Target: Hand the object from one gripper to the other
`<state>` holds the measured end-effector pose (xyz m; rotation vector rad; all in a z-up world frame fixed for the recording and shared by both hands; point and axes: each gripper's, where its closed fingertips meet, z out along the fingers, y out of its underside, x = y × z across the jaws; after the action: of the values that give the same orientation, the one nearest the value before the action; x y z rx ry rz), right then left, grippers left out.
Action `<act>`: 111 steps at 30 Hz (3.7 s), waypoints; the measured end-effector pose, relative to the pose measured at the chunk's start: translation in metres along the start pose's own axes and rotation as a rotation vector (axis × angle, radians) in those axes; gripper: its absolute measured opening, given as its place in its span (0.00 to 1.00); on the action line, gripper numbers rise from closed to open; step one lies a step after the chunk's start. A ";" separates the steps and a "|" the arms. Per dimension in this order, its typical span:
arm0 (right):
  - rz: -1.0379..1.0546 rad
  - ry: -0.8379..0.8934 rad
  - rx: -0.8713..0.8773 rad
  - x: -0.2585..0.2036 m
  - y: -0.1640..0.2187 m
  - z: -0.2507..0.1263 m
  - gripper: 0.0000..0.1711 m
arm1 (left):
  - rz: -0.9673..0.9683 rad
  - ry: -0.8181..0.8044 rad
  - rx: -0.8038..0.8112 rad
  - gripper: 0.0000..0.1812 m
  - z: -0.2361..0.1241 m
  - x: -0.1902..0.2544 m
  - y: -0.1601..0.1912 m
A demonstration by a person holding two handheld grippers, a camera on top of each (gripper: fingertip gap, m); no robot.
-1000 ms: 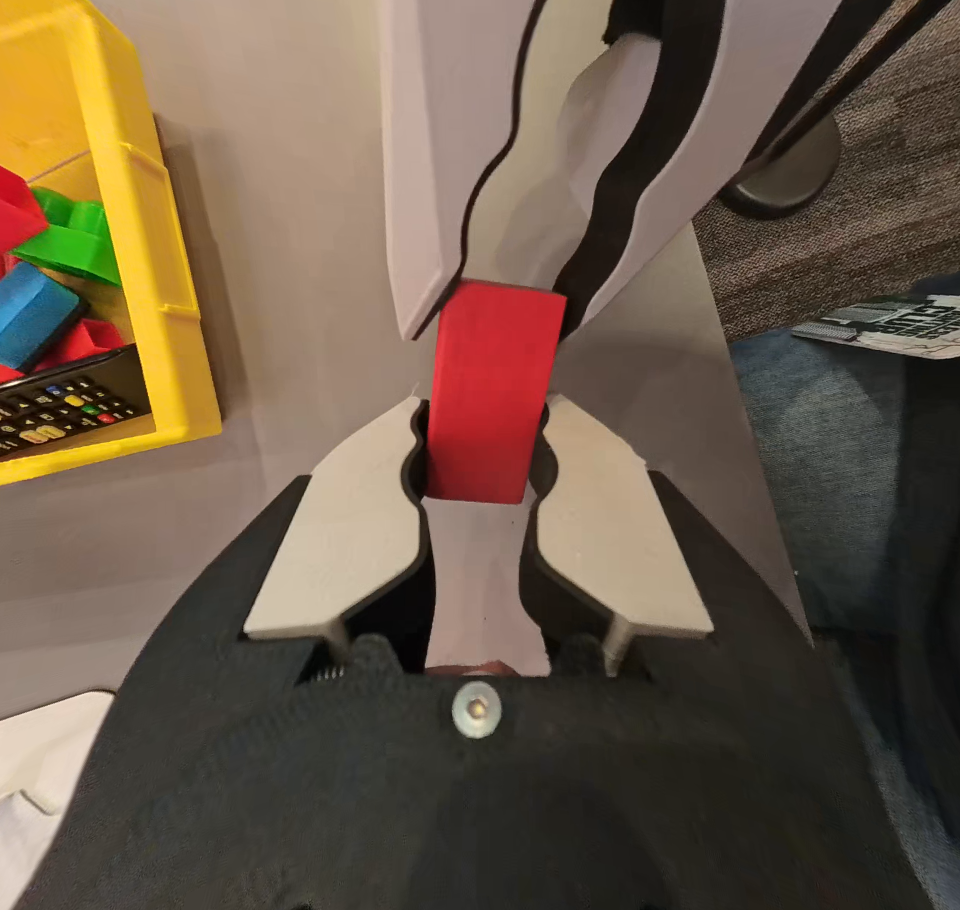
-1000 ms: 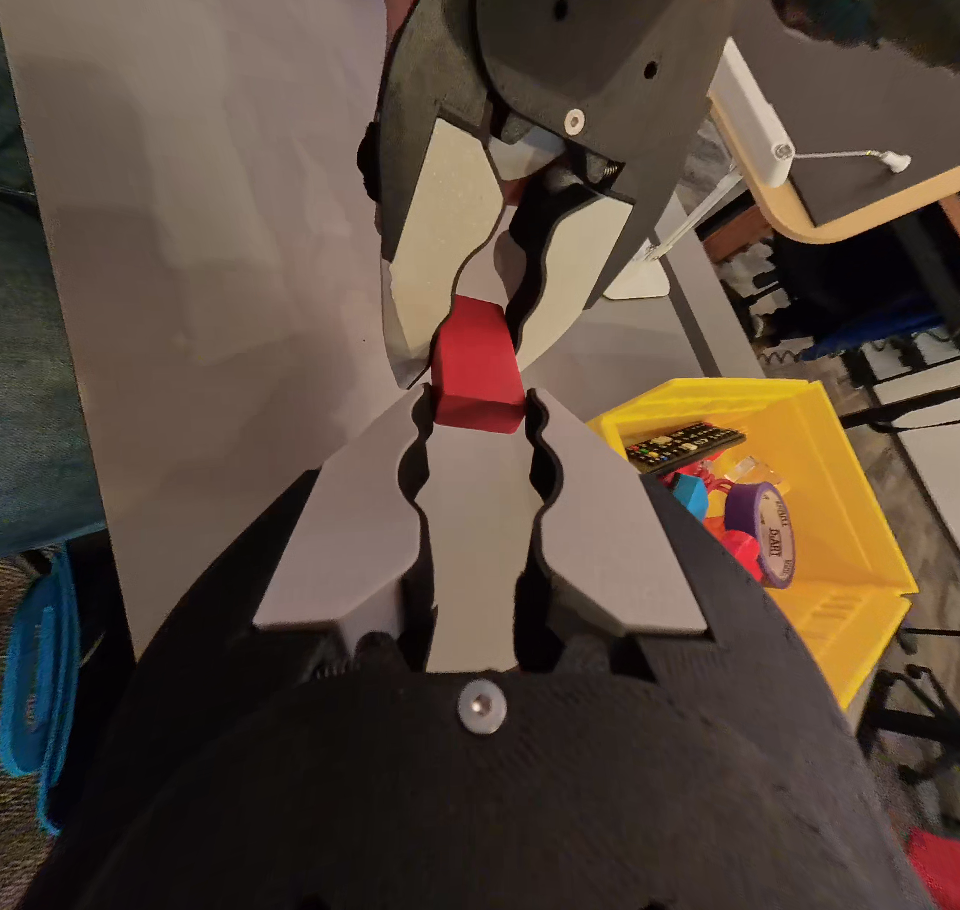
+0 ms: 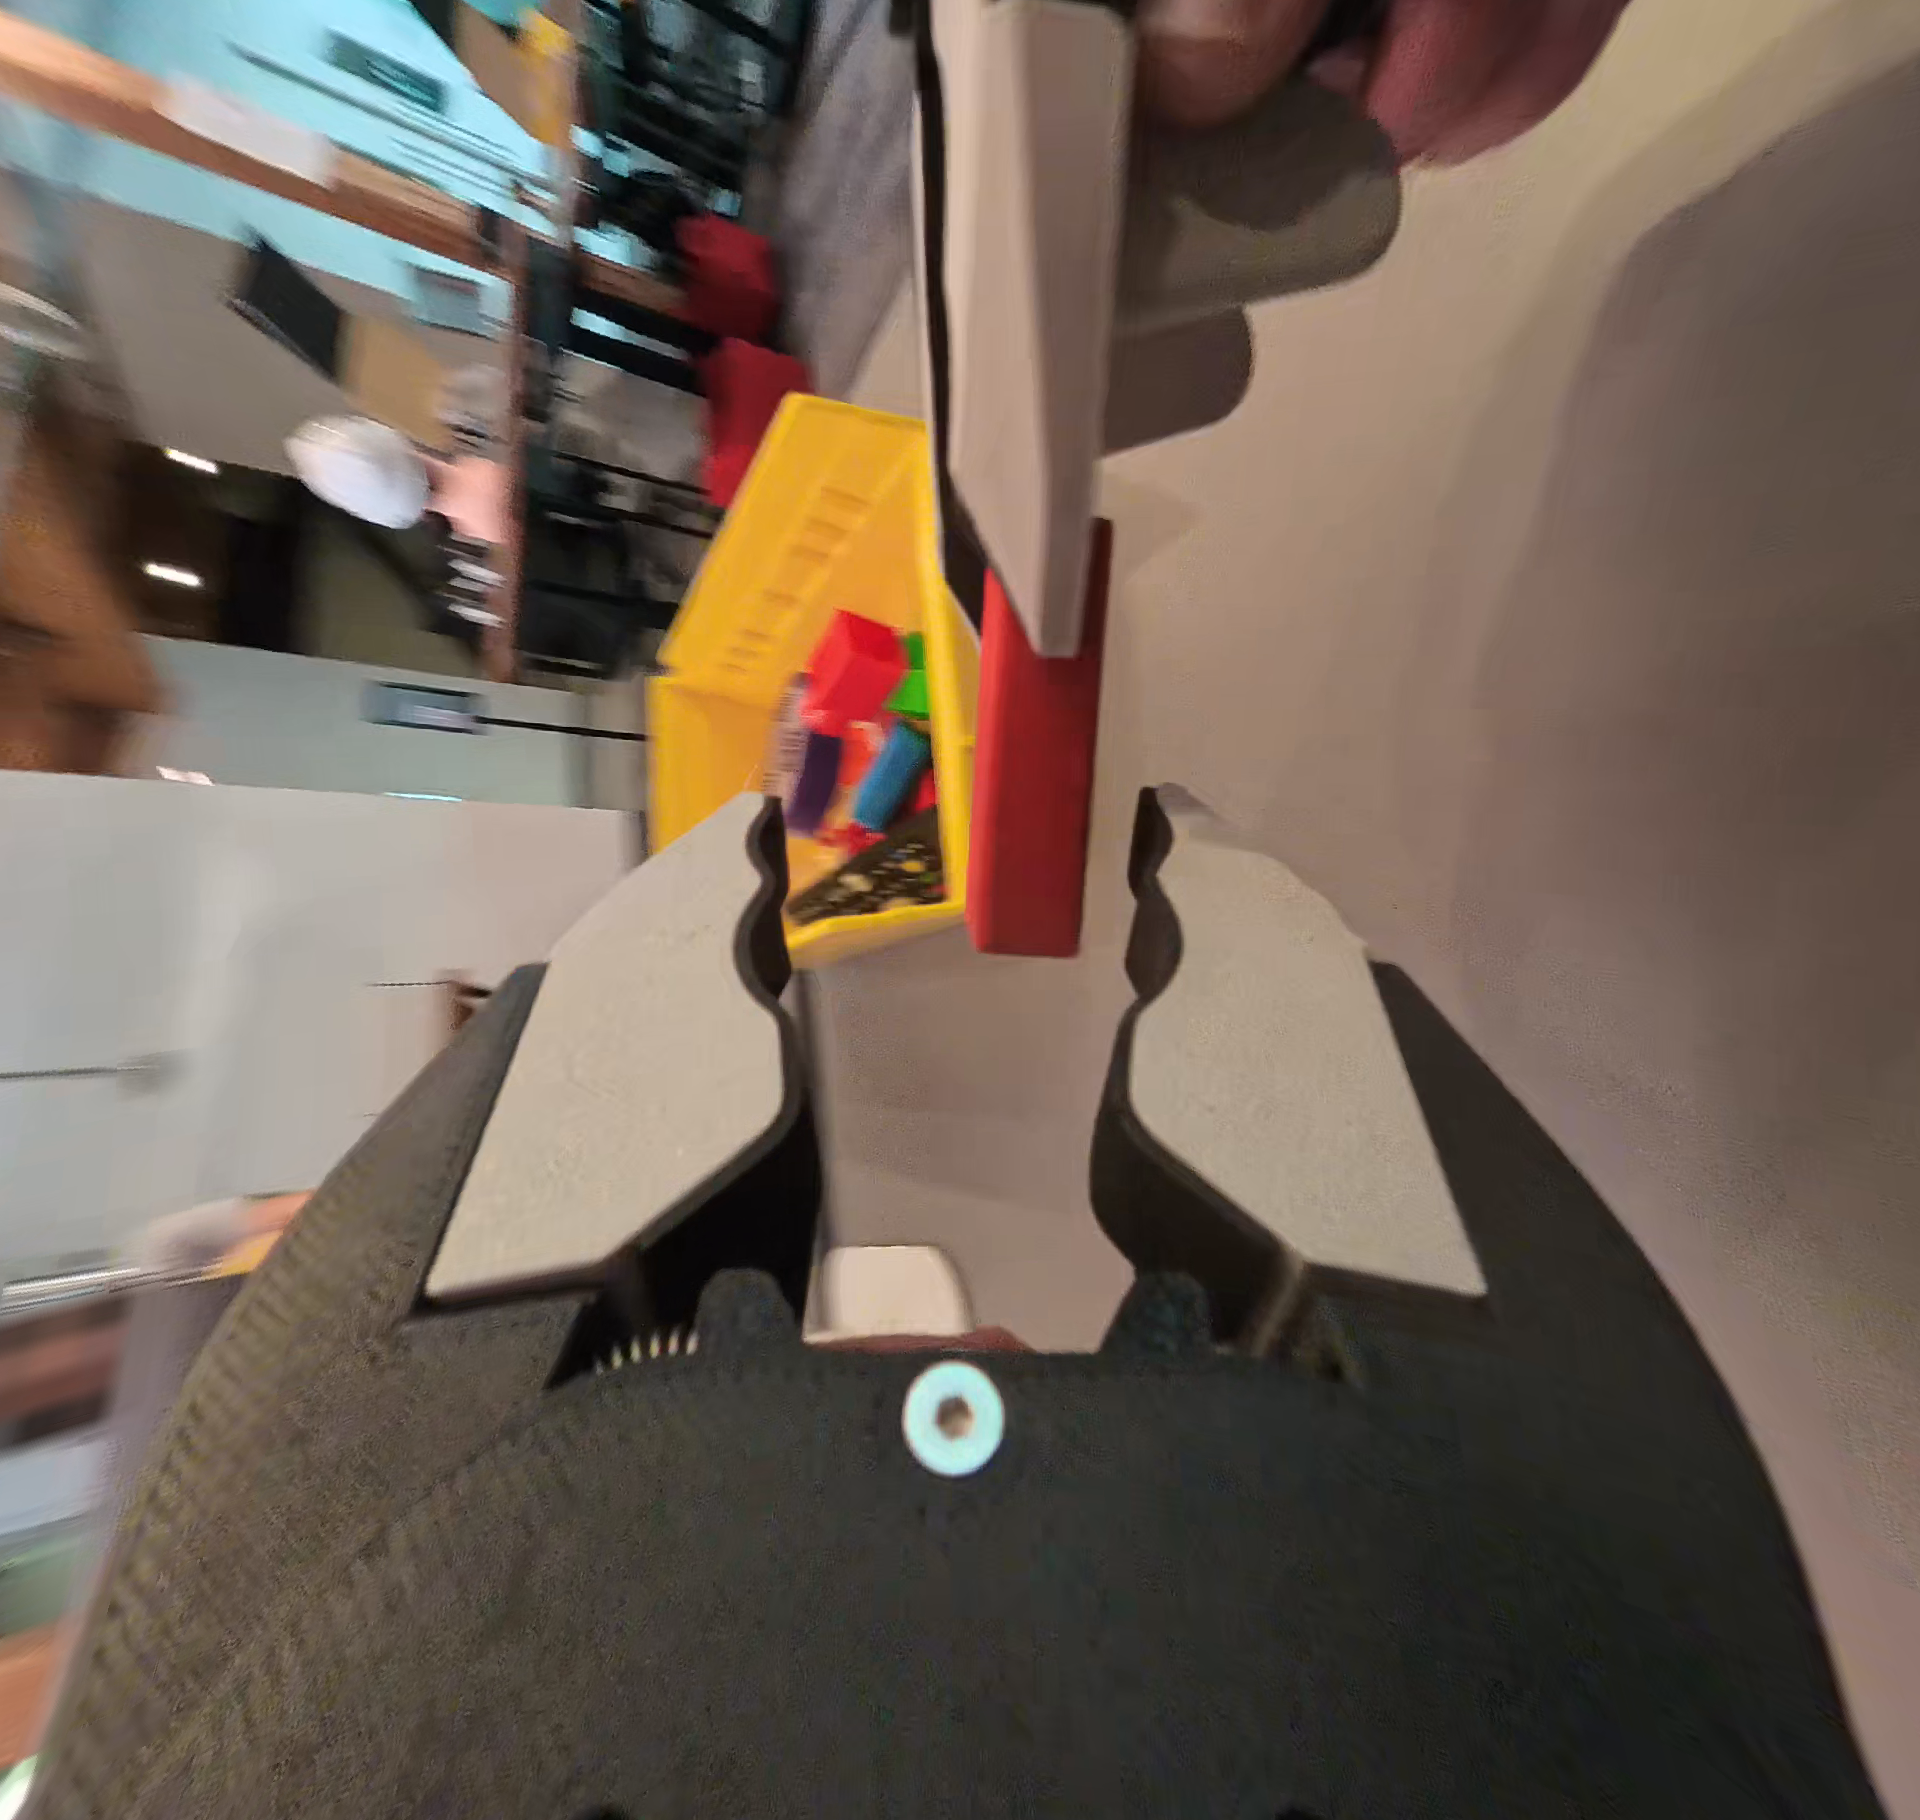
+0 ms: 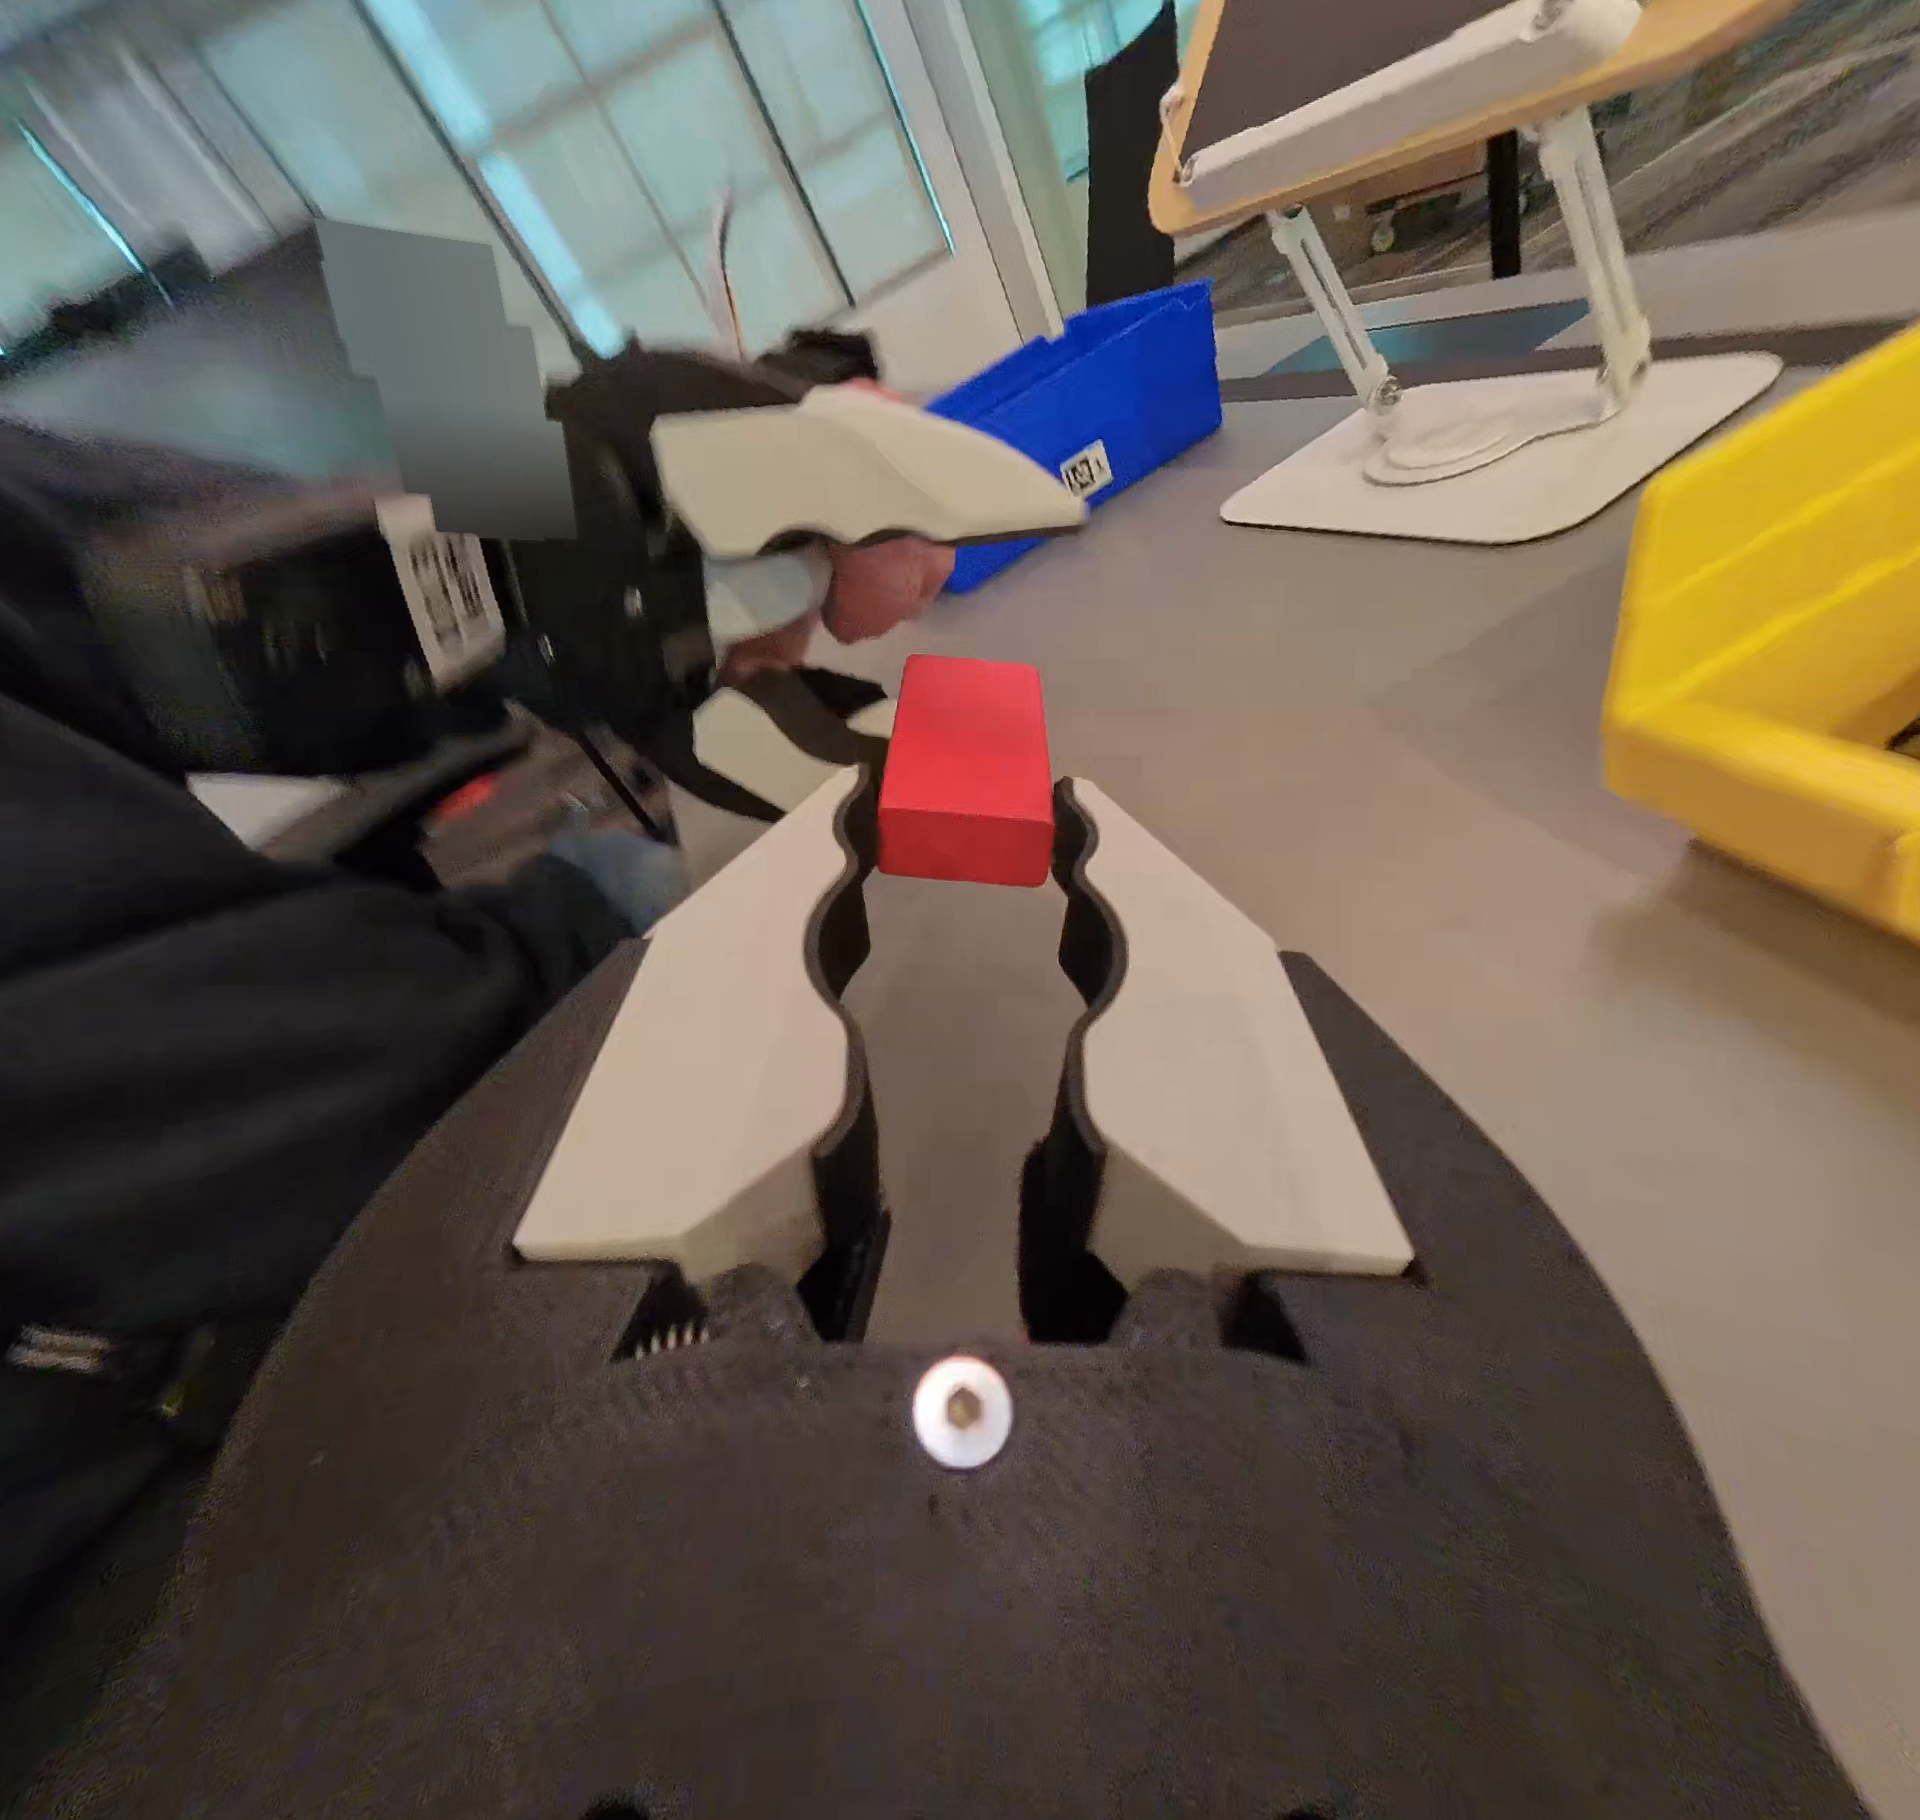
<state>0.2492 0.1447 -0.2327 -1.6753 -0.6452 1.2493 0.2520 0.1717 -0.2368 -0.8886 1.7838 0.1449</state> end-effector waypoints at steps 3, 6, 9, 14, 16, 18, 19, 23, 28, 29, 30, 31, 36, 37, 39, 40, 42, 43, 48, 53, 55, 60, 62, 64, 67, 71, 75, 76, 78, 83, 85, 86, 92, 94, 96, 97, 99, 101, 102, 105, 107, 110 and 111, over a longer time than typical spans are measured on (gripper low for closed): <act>0.187 -0.045 0.087 0.001 -0.001 0.001 0.18 | 0.168 -0.152 -0.008 0.34 -0.001 -0.001 -0.002; 0.328 -0.095 0.166 -0.002 -0.003 0.003 0.18 | 0.255 -0.264 0.019 0.30 -0.003 -0.003 -0.009; 0.440 -0.121 0.237 -0.002 -0.005 0.005 0.18 | 0.337 -0.349 0.021 0.28 -0.003 -0.005 -0.013; 0.511 -0.105 0.281 0.006 -0.002 0.007 0.18 | 0.371 -0.360 0.003 0.21 0.004 -0.002 -0.009; 0.518 -0.100 0.289 0.007 -0.002 0.007 0.18 | 0.370 -0.352 -0.002 0.21 0.006 -0.001 -0.007; 0.518 -0.099 0.299 0.007 -0.003 0.007 0.18 | 0.370 -0.342 -0.008 0.21 0.006 -0.002 -0.007; 0.514 -0.097 0.299 0.007 -0.003 0.007 0.18 | 0.371 -0.338 -0.009 0.21 0.007 -0.002 -0.007; 0.504 -0.091 0.297 0.007 -0.005 0.008 0.18 | 0.370 -0.332 -0.010 0.21 0.006 -0.003 -0.006; 0.491 -0.093 0.300 0.006 -0.006 0.007 0.18 | 0.373 -0.325 -0.011 0.20 0.006 -0.004 -0.007; 0.488 -0.093 0.302 0.006 -0.006 0.007 0.18 | 0.367 -0.321 -0.009 0.20 0.006 -0.004 -0.008; 0.485 -0.092 0.303 0.006 -0.007 0.006 0.18 | 0.363 -0.317 -0.007 0.20 0.006 -0.004 -0.008; 0.478 -0.087 0.301 0.007 -0.007 0.006 0.18 | 0.364 -0.316 -0.004 0.20 0.006 -0.004 -0.008; 0.445 -0.066 0.288 0.008 -0.007 0.004 0.20 | 0.332 -0.291 0.000 0.20 0.005 -0.003 -0.007; 0.443 -0.065 0.286 0.009 -0.007 0.003 0.20 | 0.322 -0.286 0.000 0.20 0.005 -0.004 -0.006; 0.437 -0.056 0.284 0.010 -0.006 0.002 0.21 | 0.304 -0.274 0.001 0.20 0.005 -0.003 -0.005; 0.431 -0.051 0.285 0.011 -0.006 0.002 0.21 | 0.283 -0.262 0.003 0.20 0.005 -0.003 -0.004; 0.408 -0.033 0.281 0.012 -0.006 -0.001 0.22 | 0.269 -0.248 0.003 0.20 0.005 -0.002 -0.003; 0.384 -0.019 0.275 0.013 -0.006 -0.002 0.22 | 0.248 -0.232 0.007 0.20 0.005 -0.002 -0.002; 0.106 0.097 0.192 0.016 -0.004 -0.011 0.29 | 0.149 -0.149 0.014 0.20 0.005 -0.002 0.003; -0.393 0.282 0.013 0.013 -0.001 -0.017 0.31 | -0.016 0.065 0.031 0.20 0.009 0.011 0.006; -0.621 0.343 -0.083 0.010 0.000 -0.017 0.31 | -0.073 0.129 0.039 0.20 0.009 0.012 0.006; -1.137 0.482 -0.303 0.005 -0.002 -0.014 0.30 | -0.197 0.320 0.070 0.20 0.006 0.017 0.001; -1.221 0.484 -0.341 0.002 -0.003 -0.011 0.30 | -0.216 0.332 0.080 0.20 0.005 0.015 -0.001; -1.246 0.468 -0.358 0.002 -0.002 -0.008 0.29 | -0.207 0.358 0.090 0.20 0.004 0.018 -0.003; -1.234 0.444 -0.353 0.001 0.000 -0.006 0.27 | -0.217 0.370 0.120 0.20 0.003 0.020 -0.008; -1.214 0.436 -0.352 0.002 0.001 -0.005 0.19 | -0.225 0.348 0.141 0.20 0.002 0.020 -0.010; -1.216 0.433 -0.351 0.002 0.002 -0.004 0.18 | -0.232 0.343 0.150 0.20 0.001 0.021 -0.011; -1.219 0.431 -0.353 0.002 0.002 -0.004 0.18 | -0.234 0.346 0.153 0.20 0.001 0.021 -0.010; -1.225 0.425 -0.355 0.000 0.002 -0.004 0.18 | -0.236 0.357 0.158 0.20 0.000 0.022 -0.010; -1.282 0.414 -0.390 -0.001 0.004 -0.004 0.18 | -0.231 0.386 0.168 0.20 -0.001 0.024 -0.012; -1.279 0.408 -0.399 -0.002 0.004 -0.005 0.18 | -0.233 0.393 0.173 0.20 -0.002 0.025 -0.013; -1.277 0.407 -0.400 -0.002 0.004 -0.005 0.18 | -0.242 0.395 0.180 0.20 -0.002 0.024 -0.014; -1.210 0.400 -0.397 -0.002 0.005 -0.006 0.18 | -0.261 0.404 0.190 0.20 -0.002 0.025 -0.015; -1.174 0.394 -0.378 -0.003 0.005 -0.005 0.18 | -0.248 0.381 0.192 0.21 -0.001 0.024 -0.015; -1.163 0.400 -0.372 -0.003 0.004 -0.005 0.18 | -0.225 0.362 0.184 0.22 0.000 0.024 -0.014; -1.159 0.405 -0.371 -0.003 0.004 -0.005 0.18 | -0.211 0.350 0.179 0.23 0.000 0.025 -0.014; -1.143 0.414 -0.366 -0.002 0.003 -0.005 0.18 | -0.185 0.323 0.166 0.25 0.001 0.025 -0.012; -1.121 0.418 -0.354 -0.001 0.002 -0.007 0.18 | -0.198 0.310 0.162 0.28 0.001 0.025 -0.012; -1.109 0.422 -0.349 0.000 0.001 -0.008 0.18 | -0.207 0.297 0.161 0.28 0.000 0.023 -0.011; -1.050 0.417 -0.310 -0.001 -0.002 -0.011 0.18 | -0.281 0.264 0.171 0.30 -0.005 0.015 -0.008; -0.990 0.405 -0.259 -0.003 -0.006 -0.013 0.18 | -0.346 0.247 0.185 0.31 -0.009 0.009 -0.005; -0.871 0.365 -0.142 -0.010 -0.014 -0.015 0.18 | -0.488 0.231 0.225 0.32 -0.014 0.000 0.000; -0.822 0.345 -0.093 -0.012 -0.017 -0.015 0.18 | -0.543 0.227 0.250 0.33 -0.016 -0.004 0.000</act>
<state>0.2609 0.1366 -0.2107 -1.4076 -1.0368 0.3426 0.2403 0.1654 -0.2263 -1.2030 1.6517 -0.5355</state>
